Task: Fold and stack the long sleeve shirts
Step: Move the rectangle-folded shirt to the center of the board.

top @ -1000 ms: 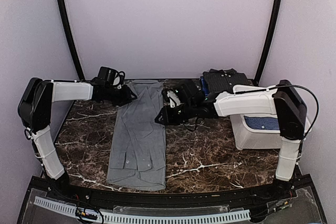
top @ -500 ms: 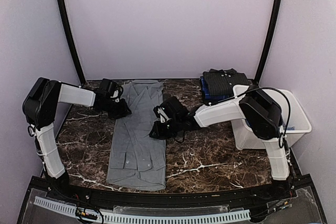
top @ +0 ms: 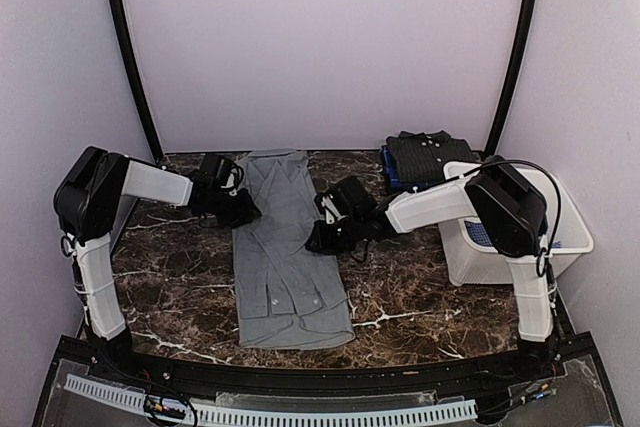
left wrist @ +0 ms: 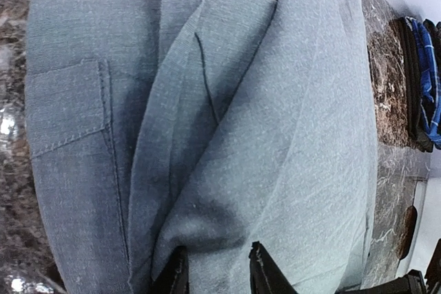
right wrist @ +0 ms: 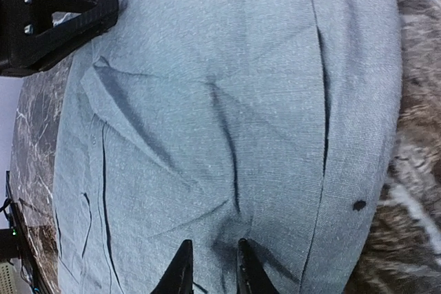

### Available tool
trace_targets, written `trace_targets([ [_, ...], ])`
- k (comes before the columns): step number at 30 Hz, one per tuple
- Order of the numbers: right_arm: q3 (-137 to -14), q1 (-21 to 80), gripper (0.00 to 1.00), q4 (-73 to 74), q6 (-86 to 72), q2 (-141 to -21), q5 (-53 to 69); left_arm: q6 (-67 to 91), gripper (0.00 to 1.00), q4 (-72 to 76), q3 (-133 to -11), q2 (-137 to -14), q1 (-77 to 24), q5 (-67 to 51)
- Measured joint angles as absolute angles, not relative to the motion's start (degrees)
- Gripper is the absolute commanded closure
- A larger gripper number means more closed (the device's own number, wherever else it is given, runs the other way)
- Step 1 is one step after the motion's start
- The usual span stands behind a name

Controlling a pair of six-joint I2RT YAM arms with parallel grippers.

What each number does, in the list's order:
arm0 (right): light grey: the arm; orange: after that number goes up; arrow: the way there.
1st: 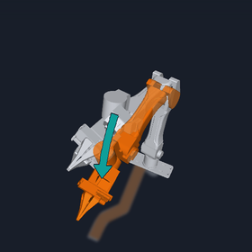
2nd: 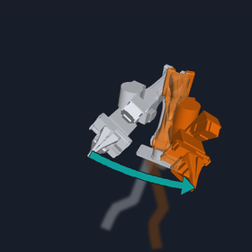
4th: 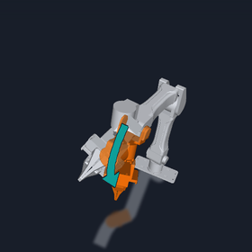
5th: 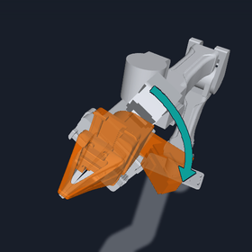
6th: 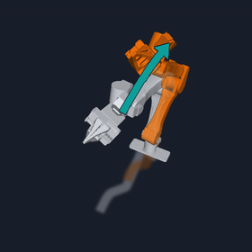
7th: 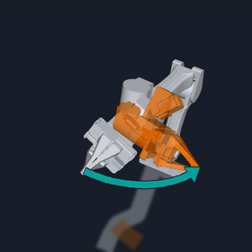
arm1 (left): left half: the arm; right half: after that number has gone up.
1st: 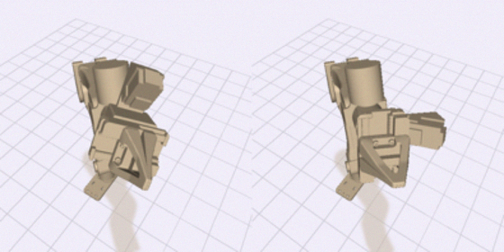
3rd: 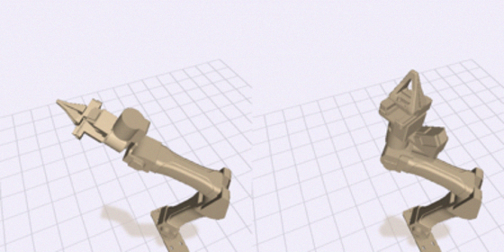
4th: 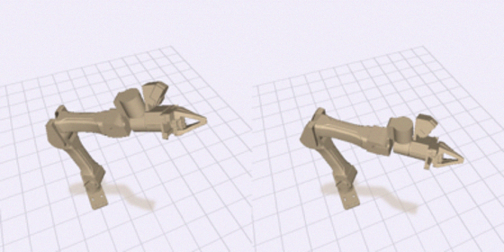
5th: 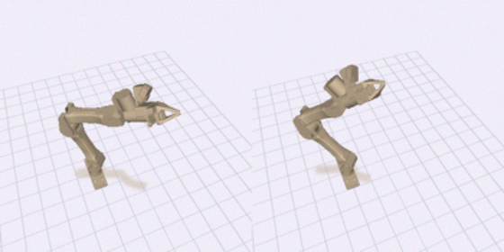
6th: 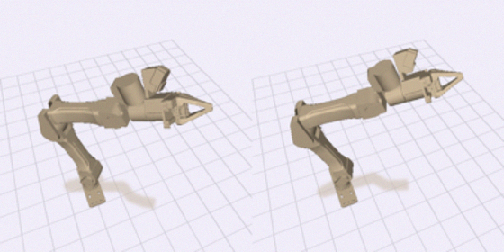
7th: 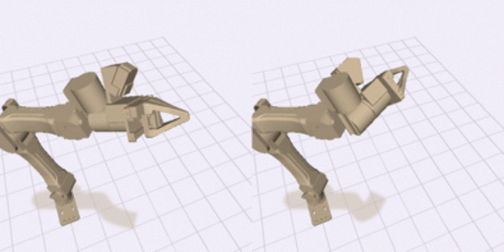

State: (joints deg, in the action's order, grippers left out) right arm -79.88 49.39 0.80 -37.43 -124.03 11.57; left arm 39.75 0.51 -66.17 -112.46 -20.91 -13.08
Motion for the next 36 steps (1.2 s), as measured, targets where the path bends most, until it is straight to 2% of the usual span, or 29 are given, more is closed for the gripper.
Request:
trace_targets([
  [7, -79.5, 47.0, 0.71, 4.9, -34.5, -121.9, 11.7, 39.8, 0.68, -1.8, -73.1, -116.6, -22.3, -13.0],
  [12, -77.1, 47.6, 0.67, 8.5, -32.7, -116.3, 12.1, 37.7, 0.58, -6.2, -76.9, -116.5, -22.4, -13.3],
  [14, -76.0, 47.6, 0.67, 9.3, -32.2, -113.7, 12.0, 36.8, 0.57, -7.6, -77.1, -115.4, -22.5, -13.5],
  [19, -71.4, 47.7, 0.72, 10.8, -31.5, -107.0, 12.1, 36.8, 0.58, -10.8, -71.7, -105.8, -23.6, -14.3],
  [25, -62.7, 47.9, 0.85, 11.4, -31.7, -102.1, 14.0, 38.7, 0.6, -12.8, -55.9, -88.7, -25.3, -17.9],
  [31, -59.5, 48.8, 0.93, 12.0, -31.5, -101.7, 16.4, 41.2, 0.61, -14.5, -44.5, -84.1, -26.8, -21.4],
  [36, -56.6, 50.3, 0.95, 11.9, -31.7, -101.7, 17.3, 43.3, 0.6, -15.6, -38.7, -80.9, -28.6, -24.1],
])
